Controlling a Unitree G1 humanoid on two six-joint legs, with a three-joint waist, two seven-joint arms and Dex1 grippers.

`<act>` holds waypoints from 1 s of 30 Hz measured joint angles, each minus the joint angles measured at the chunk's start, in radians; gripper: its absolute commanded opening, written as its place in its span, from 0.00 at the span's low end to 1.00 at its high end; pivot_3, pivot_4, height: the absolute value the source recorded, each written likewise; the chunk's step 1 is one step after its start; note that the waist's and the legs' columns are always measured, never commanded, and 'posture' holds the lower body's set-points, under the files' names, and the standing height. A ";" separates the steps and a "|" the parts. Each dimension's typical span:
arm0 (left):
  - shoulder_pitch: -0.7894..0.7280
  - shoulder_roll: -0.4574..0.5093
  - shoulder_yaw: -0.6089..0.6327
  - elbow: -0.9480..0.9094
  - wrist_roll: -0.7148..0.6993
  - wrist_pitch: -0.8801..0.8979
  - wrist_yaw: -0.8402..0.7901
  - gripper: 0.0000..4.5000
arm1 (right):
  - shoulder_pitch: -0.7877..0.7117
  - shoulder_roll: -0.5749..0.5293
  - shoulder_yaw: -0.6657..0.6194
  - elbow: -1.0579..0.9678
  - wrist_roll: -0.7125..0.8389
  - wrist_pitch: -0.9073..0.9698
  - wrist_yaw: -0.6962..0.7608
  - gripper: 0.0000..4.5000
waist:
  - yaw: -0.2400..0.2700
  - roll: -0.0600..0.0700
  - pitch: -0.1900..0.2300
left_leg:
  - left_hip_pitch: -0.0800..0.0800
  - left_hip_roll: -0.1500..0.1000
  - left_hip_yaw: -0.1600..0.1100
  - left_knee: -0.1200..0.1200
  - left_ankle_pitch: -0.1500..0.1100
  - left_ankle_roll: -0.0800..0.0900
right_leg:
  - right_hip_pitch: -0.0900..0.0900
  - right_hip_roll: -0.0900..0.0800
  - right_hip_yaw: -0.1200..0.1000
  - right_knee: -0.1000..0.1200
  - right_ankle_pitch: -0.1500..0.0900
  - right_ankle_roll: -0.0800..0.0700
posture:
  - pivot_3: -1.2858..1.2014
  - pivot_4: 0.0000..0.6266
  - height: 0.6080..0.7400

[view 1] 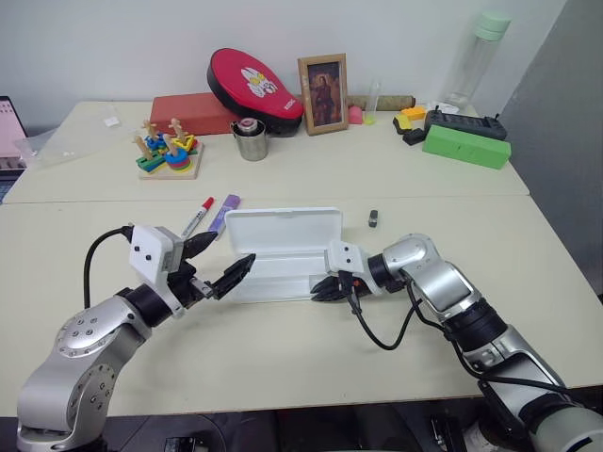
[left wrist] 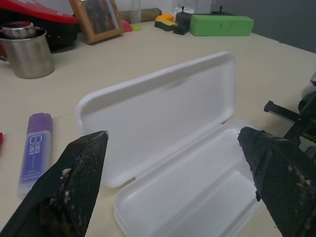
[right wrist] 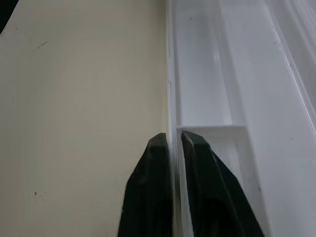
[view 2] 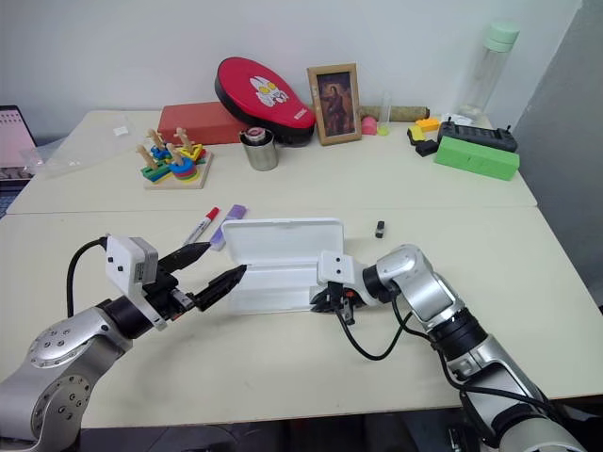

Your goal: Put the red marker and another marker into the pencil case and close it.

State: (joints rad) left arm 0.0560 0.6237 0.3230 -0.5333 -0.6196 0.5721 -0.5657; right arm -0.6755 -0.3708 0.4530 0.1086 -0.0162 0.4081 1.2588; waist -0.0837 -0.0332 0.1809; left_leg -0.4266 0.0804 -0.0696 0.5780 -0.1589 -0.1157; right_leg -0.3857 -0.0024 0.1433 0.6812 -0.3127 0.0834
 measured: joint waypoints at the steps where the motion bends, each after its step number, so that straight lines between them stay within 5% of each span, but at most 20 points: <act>1: 0.000 0.007 0.005 0.016 0.007 0.004 0.007 1.00 | 0.000 -0.005 -0.002 -0.007 0.005 0.010 0.001 0.37 | 0.000 0.000 0.000 | 0.000 0.000 0.000 0.000 0.000 0.000 | 0.000 0.000 0.000 0.000 0.000 0.000 | 0.52 0.24 1.00; 7: -0.041 0.030 0.078 0.136 0.034 -0.008 0.025 1.00 | -0.001 -0.016 -0.069 -0.101 0.124 0.102 0.007 0.69 | 0.000 0.000 0.000 | 0.000 0.000 0.000 0.000 0.000 0.000 | 0.000 0.000 0.000 0.000 0.000 0.000 | 0.52 0.24 1.00; 13: -0.135 0.119 0.053 0.342 0.146 -0.059 0.003 1.00 | -0.059 0.043 -0.273 -0.165 0.326 0.248 -0.088 0.98 | 0.001 0.000 0.000 | 0.000 0.000 0.000 -0.001 0.000 0.000 | -0.001 0.000 0.000 0.000 0.000 0.000 | 0.52 0.24 1.00; 24: -0.433 0.147 -0.122 0.848 0.346 -0.156 -0.055 1.00 | -0.088 0.033 -0.399 -0.174 0.393 0.277 -0.281 0.99 | 0.004 0.000 0.000 | -0.004 0.000 -0.004 -0.002 0.000 0.000 | -0.003 0.000 -0.005 0.001 0.000 -0.001 | 0.52 0.24 1.00; 30: -0.524 0.139 -0.179 1.007 0.385 -0.186 -0.123 0.75 | -0.089 0.024 -0.414 -0.196 0.413 0.276 -0.333 1.00 | 0.003 0.000 0.000 | -0.004 0.000 -0.006 -0.001 0.000 0.000 | -0.002 0.000 -0.007 0.001 0.000 -0.001 | 0.52 0.24 1.00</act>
State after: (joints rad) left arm -0.4677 0.7628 0.1437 0.4738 -0.2346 0.3865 -0.6884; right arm -0.7650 -0.3463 0.0394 -0.0870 0.3973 0.6844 0.9254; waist -0.0812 -0.0329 0.1808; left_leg -0.4310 0.0804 -0.0753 0.5765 -0.1588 -0.1156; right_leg -0.3881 -0.0022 0.1359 0.6823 -0.3129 0.0825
